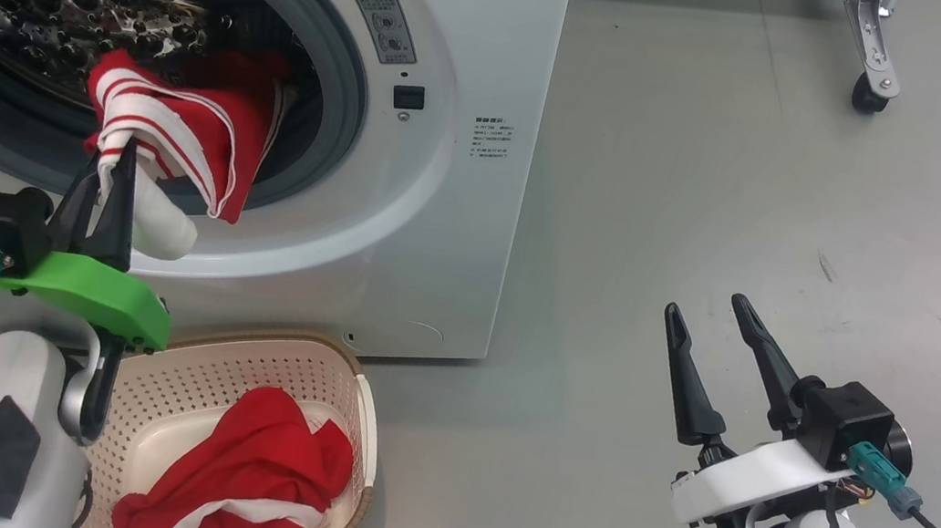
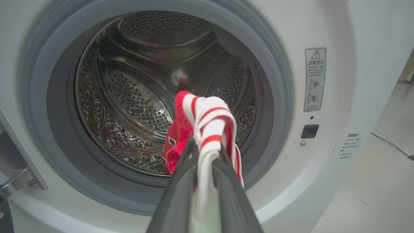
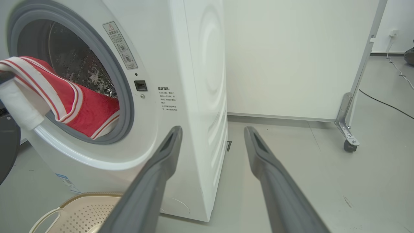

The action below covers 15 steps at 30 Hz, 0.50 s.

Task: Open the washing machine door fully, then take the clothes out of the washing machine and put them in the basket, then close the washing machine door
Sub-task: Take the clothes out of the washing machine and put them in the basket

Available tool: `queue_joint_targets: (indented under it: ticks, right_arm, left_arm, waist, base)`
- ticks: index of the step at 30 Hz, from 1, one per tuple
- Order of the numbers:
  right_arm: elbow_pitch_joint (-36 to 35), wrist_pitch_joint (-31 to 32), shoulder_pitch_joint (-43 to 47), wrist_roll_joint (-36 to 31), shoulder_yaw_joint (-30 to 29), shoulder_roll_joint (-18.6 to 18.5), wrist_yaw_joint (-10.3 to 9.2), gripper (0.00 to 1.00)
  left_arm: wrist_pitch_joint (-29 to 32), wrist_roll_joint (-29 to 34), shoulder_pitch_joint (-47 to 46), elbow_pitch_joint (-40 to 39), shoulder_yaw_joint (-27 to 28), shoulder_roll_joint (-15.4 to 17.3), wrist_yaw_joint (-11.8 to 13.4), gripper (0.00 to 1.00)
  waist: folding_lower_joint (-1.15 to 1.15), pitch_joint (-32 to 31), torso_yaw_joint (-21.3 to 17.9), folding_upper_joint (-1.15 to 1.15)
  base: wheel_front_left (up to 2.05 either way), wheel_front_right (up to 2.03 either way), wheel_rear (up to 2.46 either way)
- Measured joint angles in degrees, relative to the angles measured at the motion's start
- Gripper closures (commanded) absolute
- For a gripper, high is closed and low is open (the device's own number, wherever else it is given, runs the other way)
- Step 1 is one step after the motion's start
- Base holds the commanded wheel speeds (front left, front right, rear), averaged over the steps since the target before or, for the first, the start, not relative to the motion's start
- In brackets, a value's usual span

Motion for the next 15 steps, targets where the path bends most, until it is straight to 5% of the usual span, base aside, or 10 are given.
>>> queue_joint_targets:
  ticks: [15]
  right_arm:
    - [-0.6, 0.0, 0.4, -0.5, 0.1, 0.0, 0.01, 0.0]
  left_arm:
    - [-0.2, 4.0, 3.4, -22.4, 4.0, -0.2, 1.4, 1.0]
  waist:
    - [0.0, 0.5, 0.6, 0.0]
  base:
    - [0.0, 0.0, 0.0]
